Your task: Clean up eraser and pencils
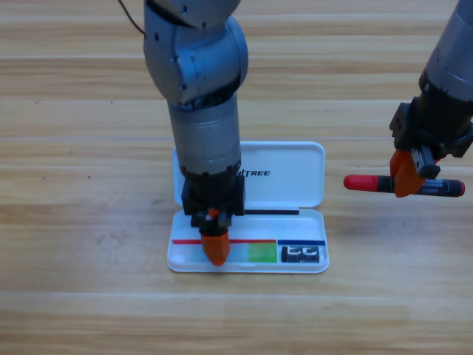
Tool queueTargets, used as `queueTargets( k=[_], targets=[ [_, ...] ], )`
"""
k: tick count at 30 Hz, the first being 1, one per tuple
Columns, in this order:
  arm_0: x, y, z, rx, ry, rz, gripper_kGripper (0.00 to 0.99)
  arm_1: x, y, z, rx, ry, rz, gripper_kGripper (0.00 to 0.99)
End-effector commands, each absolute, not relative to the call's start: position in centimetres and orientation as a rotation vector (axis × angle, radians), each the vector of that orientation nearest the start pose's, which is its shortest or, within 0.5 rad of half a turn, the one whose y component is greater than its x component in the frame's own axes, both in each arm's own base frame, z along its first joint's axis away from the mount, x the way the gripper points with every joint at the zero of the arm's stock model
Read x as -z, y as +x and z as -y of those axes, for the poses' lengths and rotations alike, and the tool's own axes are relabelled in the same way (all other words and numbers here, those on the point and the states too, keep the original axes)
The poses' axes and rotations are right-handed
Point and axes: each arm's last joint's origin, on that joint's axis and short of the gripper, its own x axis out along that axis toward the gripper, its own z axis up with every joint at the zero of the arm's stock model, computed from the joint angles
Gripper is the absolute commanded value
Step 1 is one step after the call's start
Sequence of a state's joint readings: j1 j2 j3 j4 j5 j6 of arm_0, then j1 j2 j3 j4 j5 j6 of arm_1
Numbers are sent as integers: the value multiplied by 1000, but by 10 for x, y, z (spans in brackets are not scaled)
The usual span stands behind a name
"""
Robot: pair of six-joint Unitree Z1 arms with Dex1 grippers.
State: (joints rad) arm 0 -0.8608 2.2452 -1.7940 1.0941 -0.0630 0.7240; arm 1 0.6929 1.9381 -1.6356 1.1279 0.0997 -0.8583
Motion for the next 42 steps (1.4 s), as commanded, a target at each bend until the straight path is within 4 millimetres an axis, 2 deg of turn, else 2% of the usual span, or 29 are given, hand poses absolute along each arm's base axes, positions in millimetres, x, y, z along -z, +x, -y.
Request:
queueTargets(
  k=[1, 5, 9, 13, 17, 19, 21, 24, 29, 34, 42],
  targets=[
    [-185, 292, 336, 1272, 1149, -1281, 990, -304, 264, -253, -1295, -1108, -1052, 0],
    [-187, 291, 336, 1270, 1148, -1280, 990, -298, 266, -268, -1305, -1109, -1056, 0],
    [-205, 288, 332, 1259, 1152, -1253, 990, -282, 275, -291, -1314, -1118, -1074, 0],
    [-264, 275, 310, 1219, 1152, -1172, 990, -267, 283, -315, -1318, -1125, -1079, 0],
    [-333, 260, 262, 1163, 1113, -1075, 990, -252, 289, -339, -1315, -1144, -1077, 0],
    [-356, 256, 234, 1134, 1094, -1032, 990, -244, 292, -350, -1318, -1150, -1074, 0],
    [-370, 255, 209, 1102, 1079, -1006, 990, -235, 295, -362, -1317, -1155, -1072, 0],
    [-375, 260, 182, 1077, 1063, -1005, 990, -224, 298, -376, -1323, -1162, -1067, 0],
    [-371, 260, 159, 1070, 1045, -1016, 990, -207, 304, -390, -1320, -1173, -1070, 0],
    [-362, 254, 155, 1086, 1032, -1028, 989, -196, 305, -400, -1321, -1187, -1070, 0],
    [-359, 251, 153, 1093, 1027, -1033, 989, -185, 305, -408, -1320, -1188, -1080, 0]
  ],
)
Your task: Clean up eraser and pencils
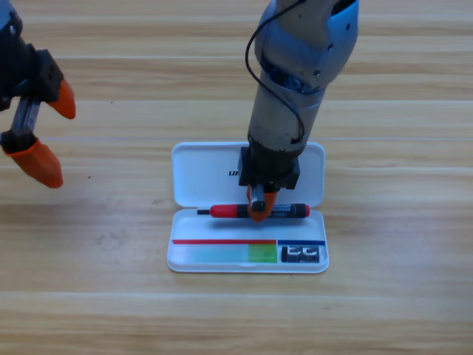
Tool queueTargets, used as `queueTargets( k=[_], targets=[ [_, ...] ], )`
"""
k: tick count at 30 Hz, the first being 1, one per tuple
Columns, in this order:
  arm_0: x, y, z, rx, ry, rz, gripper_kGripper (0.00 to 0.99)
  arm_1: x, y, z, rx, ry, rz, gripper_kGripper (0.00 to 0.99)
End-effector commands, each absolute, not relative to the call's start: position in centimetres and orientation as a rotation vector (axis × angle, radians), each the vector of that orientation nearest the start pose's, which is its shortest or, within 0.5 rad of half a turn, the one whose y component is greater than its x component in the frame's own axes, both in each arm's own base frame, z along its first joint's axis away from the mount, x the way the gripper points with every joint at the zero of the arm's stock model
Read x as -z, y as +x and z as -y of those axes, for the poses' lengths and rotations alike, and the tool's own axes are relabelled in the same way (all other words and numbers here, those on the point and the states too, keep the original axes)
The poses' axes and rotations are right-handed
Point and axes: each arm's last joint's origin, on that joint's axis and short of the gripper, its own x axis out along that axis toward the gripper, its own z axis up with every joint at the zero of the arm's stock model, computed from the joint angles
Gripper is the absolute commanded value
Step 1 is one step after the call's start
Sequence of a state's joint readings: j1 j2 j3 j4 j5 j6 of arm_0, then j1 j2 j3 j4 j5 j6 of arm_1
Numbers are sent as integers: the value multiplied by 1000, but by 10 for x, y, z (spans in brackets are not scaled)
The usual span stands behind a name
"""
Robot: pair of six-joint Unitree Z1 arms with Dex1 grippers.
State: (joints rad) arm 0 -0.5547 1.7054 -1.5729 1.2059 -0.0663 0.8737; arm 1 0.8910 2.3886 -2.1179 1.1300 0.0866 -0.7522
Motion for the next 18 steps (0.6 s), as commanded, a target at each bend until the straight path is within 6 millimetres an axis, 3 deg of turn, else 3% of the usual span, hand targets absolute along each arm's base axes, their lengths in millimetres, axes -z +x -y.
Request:
queueTargets(
  k=[1, 2, 5, 6, 10, 14, 18],
  targets=[
    [-358, 251, 153, 1094, 1027, -1034, 989, -184, 305, -408, -1318, -1186, -1081, 0],
    [-358, 251, 153, 1094, 1027, -1036, 989, -185, 305, -409, -1316, -1183, -1082, 140],
    [-356, 251, 153, 1096, 1027, -1040, 989, -191, 303, -408, -1299, -1160, -1086, 811],
    [-355, 251, 153, 1096, 1027, -1042, 989, -196, 301, -407, -1296, -1156, -1082, 881],
    [-355, 251, 153, 1095, 1027, -1039, 989, -235, 287, -396, -1312, -1129, -1031, 937],
    [-356, 252, 154, 1093, 1027, -1031, 990, -300, 259, -368, -1368, -1045, -933, 948],
    [-364, 268, 153, 1056, 1006, -978, 990, -366, 222, -327, -1453, -913, -788, 957]
  ],
)
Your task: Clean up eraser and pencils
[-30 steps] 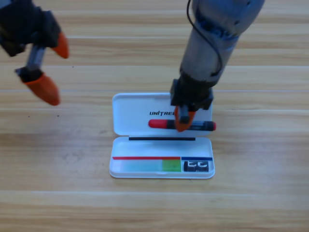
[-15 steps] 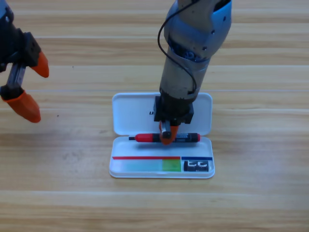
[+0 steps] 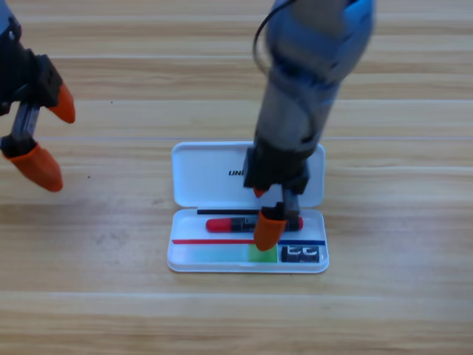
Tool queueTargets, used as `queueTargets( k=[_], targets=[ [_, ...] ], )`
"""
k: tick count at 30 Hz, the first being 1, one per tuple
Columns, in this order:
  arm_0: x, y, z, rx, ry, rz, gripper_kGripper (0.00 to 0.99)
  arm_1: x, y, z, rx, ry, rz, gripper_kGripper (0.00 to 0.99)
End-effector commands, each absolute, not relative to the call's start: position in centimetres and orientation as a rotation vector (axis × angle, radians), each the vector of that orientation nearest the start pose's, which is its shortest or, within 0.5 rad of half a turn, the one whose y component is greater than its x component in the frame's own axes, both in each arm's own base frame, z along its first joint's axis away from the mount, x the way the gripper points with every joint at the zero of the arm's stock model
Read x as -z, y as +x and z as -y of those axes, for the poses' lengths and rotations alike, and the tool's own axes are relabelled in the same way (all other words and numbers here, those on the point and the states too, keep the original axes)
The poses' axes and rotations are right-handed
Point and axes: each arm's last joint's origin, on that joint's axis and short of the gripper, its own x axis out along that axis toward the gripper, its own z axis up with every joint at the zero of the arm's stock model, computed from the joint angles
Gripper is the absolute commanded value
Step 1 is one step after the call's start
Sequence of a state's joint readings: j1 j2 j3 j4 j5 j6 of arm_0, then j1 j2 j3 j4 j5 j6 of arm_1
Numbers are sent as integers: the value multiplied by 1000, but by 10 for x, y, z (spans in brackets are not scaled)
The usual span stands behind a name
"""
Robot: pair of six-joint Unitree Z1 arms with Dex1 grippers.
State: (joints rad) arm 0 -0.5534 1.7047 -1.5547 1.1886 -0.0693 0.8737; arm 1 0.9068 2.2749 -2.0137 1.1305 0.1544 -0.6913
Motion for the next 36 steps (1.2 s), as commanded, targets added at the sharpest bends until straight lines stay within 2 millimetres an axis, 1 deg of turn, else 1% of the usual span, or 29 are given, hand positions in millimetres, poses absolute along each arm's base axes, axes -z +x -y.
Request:
queueTargets(
  k=[1, 3, 4, 6, 7, 9, 10, 11, 13, 14, 15, 19, 23, 27, 30, 33, 36],
  targets=[
    [-366, 274, 154, 1050, 997, -968, 989, -379, 213, -314, -1455, -878, -743, 959],
    [-369, 291, 156, 1033, 983, -941, 977, -398, 195, -286, -1446, -814, -642, 962],
    [-369, 302, 157, 1028, 973, -924, 950, -404, 186, -273, -1443, -780, -595, 963],
    [-365, 324, 161, 1028, 945, -906, 868, -415, 173, -248, -1433, -704, -521, 969],
    [-362, 337, 164, 1026, 932, -896, 805, -418, 166, -237, -1426, -678, -494, 973],
    [-350, 364, 171, 1049, 899, -888, 637, -420, 155, -219, -1414, -637, -450, 974],
    [-344, 377, 174, 1067, 883, -881, 540, -418, 150, -214, -1408, -624, -439, 976],
    [-336, 388, 178, 1092, 873, -878, 423, -417, 147, -210, -1407, -620, -433, 976],
    [-322, 407, 181, 1138, 842, -866, 166, -413, 141, -202, -1403, -615, -439, 980],
    [-314, 414, 182, 1155, 821, -868, 60, -411, 138, -199, -1404, -612, -444, 985],
    [-305, 420, 184, 1180, 792, -867, 0, -409, 136, -196, -1405, -609, -448, 986],
    [-270, 437, 187, 1235, 717, -868, 0, -402, 127, -186, -1406, -593, -445, 988],
    [-229, 447, 188, 1312, 615, -875, 0, -399, 125, -184, -1421, -578, -458, 989],
    [-188, 458, 187, 1391, 500, -916, 0, -394, 124, -184, -1430, -577, -474, 989],
    [-163, 462, 187, 1422, 444, -950, 0, -392, 125, -186, -1435, -575, -479, 989],
    [-144, 466, 185, 1448, 389, -984, 0, -390, 127, -188, -1434, -573, -481, 989],
    [-129, 466, 186, 1478, 363, -1011, 0, -387, 130, -191, -1435, -571, -490, 989]
  ],
)
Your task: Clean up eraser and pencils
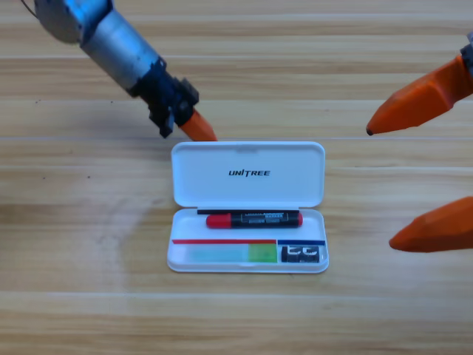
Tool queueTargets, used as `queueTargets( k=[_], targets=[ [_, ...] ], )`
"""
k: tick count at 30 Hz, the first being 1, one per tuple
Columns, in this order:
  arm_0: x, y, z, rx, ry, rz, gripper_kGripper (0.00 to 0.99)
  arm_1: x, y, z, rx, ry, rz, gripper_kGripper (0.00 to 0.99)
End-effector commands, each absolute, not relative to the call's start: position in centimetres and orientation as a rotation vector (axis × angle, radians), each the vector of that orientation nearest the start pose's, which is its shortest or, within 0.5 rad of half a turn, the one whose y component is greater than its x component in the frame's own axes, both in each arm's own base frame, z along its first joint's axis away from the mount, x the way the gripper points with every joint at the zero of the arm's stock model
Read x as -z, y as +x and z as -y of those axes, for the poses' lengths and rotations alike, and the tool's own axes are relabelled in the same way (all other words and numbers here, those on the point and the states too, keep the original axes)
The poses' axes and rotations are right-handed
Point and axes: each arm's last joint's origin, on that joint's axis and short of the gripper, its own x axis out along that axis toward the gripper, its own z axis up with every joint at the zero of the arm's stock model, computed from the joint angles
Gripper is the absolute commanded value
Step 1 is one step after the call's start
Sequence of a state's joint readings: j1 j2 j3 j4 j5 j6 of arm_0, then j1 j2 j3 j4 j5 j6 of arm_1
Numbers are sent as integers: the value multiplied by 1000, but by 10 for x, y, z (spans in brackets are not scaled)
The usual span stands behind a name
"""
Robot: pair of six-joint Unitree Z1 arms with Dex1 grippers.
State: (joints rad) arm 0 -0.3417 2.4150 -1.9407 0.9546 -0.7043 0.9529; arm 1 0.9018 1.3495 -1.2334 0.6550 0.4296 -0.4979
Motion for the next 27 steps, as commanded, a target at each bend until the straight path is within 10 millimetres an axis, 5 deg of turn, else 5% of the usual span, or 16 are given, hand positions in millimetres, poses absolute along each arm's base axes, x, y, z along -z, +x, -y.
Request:
queueTargets(
  k=[1, 9, 27],
  targets=[
    [-126, 465, 186, 1487, 357, -1024, 0, -387, 129, -191, -1436, -570, -490, 989],
    [-129, 453, 190, 1571, 317, -1046, 0, -386, 129, -192, -1458, -558, -491, 989],
    [-178, 411, 214, 1671, 335, -1024, 0, -386, 129, -192, -1454, -550, -494, 989]
  ],
)
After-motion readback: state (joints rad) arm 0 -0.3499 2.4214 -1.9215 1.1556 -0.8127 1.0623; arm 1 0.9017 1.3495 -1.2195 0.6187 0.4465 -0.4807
